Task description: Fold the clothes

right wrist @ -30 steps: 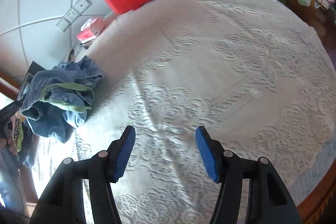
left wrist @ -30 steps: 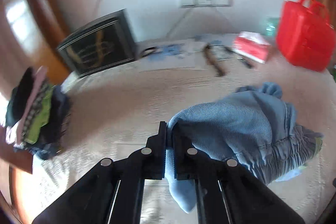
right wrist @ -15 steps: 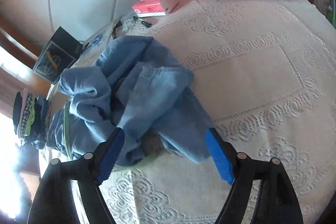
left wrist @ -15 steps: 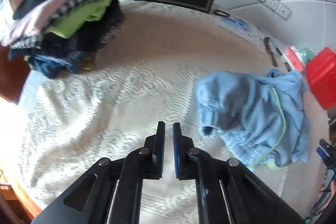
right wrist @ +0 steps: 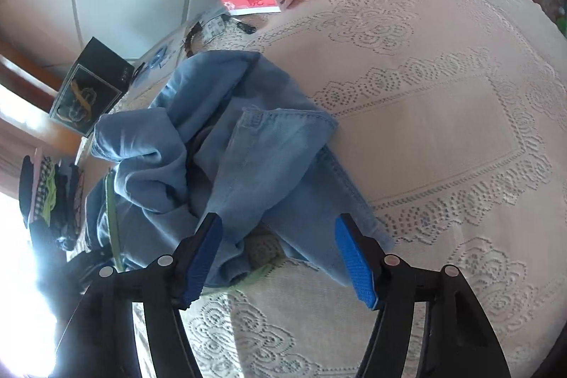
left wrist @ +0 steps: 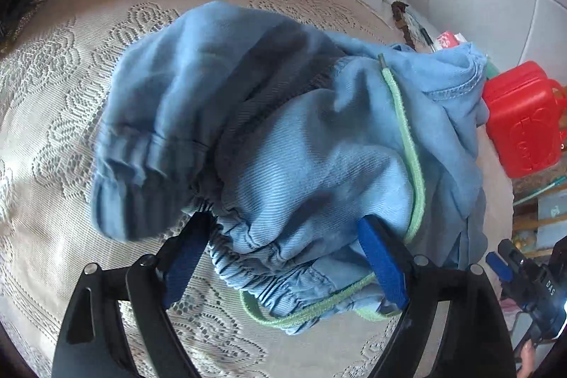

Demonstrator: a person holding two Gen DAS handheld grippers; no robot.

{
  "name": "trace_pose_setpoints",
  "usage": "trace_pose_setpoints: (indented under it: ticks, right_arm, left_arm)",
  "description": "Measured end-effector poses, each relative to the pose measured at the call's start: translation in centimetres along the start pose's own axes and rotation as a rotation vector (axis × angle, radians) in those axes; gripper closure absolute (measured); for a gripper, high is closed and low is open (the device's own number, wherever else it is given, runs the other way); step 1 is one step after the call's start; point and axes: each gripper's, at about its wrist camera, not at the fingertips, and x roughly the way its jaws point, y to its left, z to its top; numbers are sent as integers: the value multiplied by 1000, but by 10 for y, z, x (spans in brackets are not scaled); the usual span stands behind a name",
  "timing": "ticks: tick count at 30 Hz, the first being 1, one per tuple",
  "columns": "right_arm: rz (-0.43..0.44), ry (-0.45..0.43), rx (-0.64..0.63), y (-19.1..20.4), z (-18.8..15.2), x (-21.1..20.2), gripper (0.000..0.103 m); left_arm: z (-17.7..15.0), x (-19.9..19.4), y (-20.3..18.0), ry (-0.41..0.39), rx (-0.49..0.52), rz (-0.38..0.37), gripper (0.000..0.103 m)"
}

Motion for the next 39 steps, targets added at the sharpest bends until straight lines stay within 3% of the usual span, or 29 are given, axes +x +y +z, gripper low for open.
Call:
trace_pose_setpoints:
  ticks: [2, 3, 4, 5, 6, 7, 9, 10, 13, 16, 18, 19, 22, 26, 28, 31, 32, 33, 35, 37, 39]
  right_arm:
    - [13, 23, -21, 16, 0, 17, 7]
    - [10, 38, -41, 25, -1, 28, 5]
    - [-7, 60, -78, 34, -3, 39, 5]
    - [-30, 83, -122, 42, -5, 50, 19]
    - [-88, 93, -186, 51, -6, 58, 41]
    - [-149, 77, -245, 56, -4, 57, 99]
    - [-244, 7, -325, 58, 3, 39, 96]
    - [-278, -48, -341, 54, 10, 21, 97]
    - [-424, -241, -327, 25, 25, -57, 98]
    - [-482, -353, -204, -30, 23, -136, 97]
    - [-574, -387, -130, -64, 11, -174, 98]
    - [-623, -386, -100, -80, 3, -186, 98]
    - [-657, -329, 39, -132, -29, -205, 97]
    - [-696, -197, 195, -190, -70, -194, 78]
    - [-657, -169, 252, -207, -88, -188, 71]
    - [-590, -182, 314, -220, -109, -195, 40]
    - [-568, -194, 329, -222, -116, -198, 26]
    - [-547, -205, 346, -225, -121, -200, 19]
    - [-512, -219, 380, -229, -126, -202, 19]
    - [-497, -236, 406, -231, -130, -206, 19]
    - [-490, -248, 432, -235, -133, -209, 19]
  left_arm:
    - [2, 0, -1, -7, -20, -1, 17]
    - [3, -1, -2, -6, -5, 21, 24]
    - [6, -2, -4, -4, 23, 44, 57]
    - [10, -5, -4, 0, 50, 55, 76]
    - [14, -10, -2, 2, 62, 55, 77]
    - [20, -18, 2, -4, 71, 55, 81]
    - [33, -48, 10, -77, 104, 105, 83]
    - [39, -67, 15, -134, 132, 154, 89]
    - [53, -134, 41, -283, 181, 296, 92]
    - [63, -170, 82, -293, 159, 359, 92]
    - [59, -170, 101, -264, 162, 390, 92]
    - [56, -165, 108, -240, 162, 399, 92]
    - [39, -147, 128, -179, 162, 452, 92]
    - [25, -119, 149, -86, 161, 501, 91]
    - [19, -115, 153, -51, 174, 502, 87]
    - [14, -124, 154, -64, 181, 474, 80]
    - [14, -130, 154, -79, 171, 456, 71]
    - [13, -136, 155, -93, 161, 439, 64]
    - [12, -151, 156, -137, 133, 401, 31]
    - [12, -164, 157, -178, 104, 369, 22]
    - [13, -169, 157, -192, 85, 364, 21]
